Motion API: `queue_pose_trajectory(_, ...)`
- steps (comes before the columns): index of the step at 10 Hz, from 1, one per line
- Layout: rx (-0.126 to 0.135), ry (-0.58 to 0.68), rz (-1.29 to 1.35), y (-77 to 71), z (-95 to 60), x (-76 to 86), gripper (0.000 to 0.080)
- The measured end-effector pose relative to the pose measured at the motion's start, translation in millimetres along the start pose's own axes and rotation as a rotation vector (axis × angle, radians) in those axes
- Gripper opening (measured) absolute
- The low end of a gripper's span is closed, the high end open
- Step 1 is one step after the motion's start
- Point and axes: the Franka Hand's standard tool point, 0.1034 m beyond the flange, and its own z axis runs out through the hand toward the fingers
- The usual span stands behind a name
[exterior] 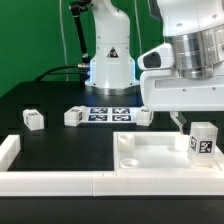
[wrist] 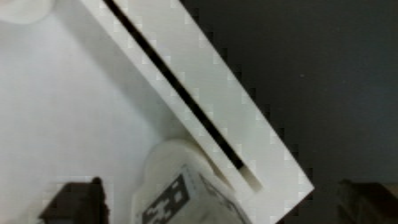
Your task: Assemble square table
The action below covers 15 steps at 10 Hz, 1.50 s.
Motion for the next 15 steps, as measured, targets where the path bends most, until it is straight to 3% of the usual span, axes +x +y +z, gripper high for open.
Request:
queue_pose_trajectory(1, -0.051, 0.044, -0.175, 1.6, -3.3, 7.7, 0.0649)
queue_pose_trajectory(3, -0.091, 0.082, -0.414, -4.3, -1.5, 10.3, 0.0649)
queue_pose_trajectory(6, -0.089, 0.08, -0.418, -4.6, -1.0, 9.8, 0.0637)
queue_pose_trajectory(8, -0.084, 0.083, -0.333, -4.4, -0.8, 9.7, 0.0305)
queue_pose_trajectory(13, -0.065, 0.092, 0.088, 1.3, 0.3, 10.6, 0.0302)
queue_pose_trajectory(15, -0.013, 0.053, 0.54, 1.7, 2.7, 6.1, 0.0297)
